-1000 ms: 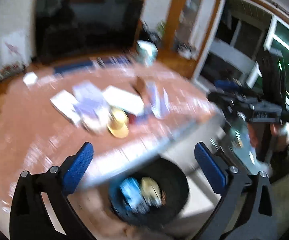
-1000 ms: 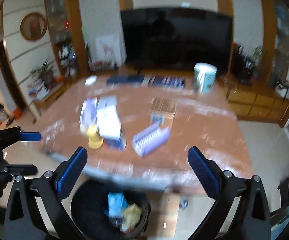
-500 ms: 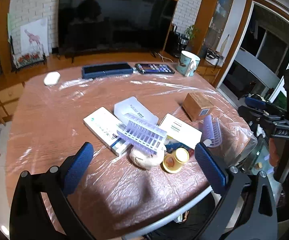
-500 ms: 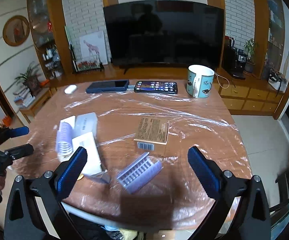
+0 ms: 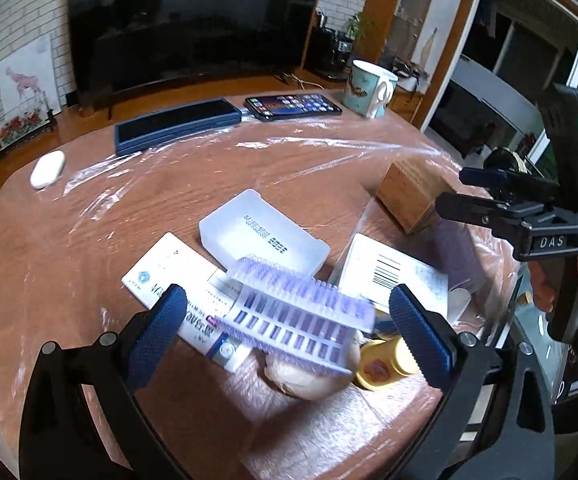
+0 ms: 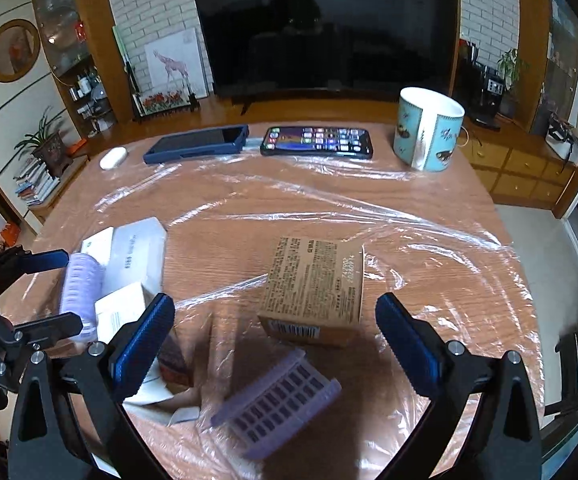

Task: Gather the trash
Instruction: 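Raise both tools back over the table items, then grasp the lavender plastic rack with the left tool while the right tool grasps the brown cardboard box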

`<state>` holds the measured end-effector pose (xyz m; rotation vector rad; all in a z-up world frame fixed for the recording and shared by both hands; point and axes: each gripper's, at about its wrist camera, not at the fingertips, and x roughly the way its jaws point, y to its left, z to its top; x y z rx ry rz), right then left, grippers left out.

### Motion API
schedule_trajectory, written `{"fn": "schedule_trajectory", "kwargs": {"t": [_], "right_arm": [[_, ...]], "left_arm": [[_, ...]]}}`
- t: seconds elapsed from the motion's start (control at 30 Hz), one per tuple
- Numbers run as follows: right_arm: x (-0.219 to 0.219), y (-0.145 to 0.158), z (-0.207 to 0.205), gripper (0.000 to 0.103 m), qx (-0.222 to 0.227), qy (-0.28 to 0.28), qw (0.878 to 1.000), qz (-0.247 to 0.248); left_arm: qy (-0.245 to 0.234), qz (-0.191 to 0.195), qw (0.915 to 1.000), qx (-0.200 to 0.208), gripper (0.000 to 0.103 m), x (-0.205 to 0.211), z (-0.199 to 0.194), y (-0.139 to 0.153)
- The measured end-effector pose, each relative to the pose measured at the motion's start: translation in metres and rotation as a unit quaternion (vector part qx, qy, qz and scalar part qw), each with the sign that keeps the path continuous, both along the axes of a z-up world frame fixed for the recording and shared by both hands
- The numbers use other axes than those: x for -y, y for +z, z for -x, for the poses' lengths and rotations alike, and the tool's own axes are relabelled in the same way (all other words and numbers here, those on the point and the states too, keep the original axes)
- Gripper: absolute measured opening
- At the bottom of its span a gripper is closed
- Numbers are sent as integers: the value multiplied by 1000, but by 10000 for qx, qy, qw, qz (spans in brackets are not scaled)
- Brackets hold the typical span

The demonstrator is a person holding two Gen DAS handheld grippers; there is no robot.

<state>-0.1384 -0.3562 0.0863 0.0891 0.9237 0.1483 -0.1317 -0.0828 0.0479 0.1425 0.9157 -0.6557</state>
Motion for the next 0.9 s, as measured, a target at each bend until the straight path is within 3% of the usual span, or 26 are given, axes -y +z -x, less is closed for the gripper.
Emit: {"fn": "schedule_trajectory", "kwargs": {"t": [0.3,0.47,0.6,0.9], "right_arm": [[5,-16,-18,98,-191,-55,9991,-369],[13,-27,-27,85,-402,-187,9966,-691],[14,-33,-31,75,-505,-264,9962,-663],[5,-37,-36,75,-519,-106,9975,-470]], "left_arm": [[-270,191,9994,-72,97,7,-12,-10],[-392,421,9982,-137,86,6,-15,-9],[-402,567,9974,-209,78,2,-18,-9],[-438,554,9975,-91,78,-5,-11,-8]]}}
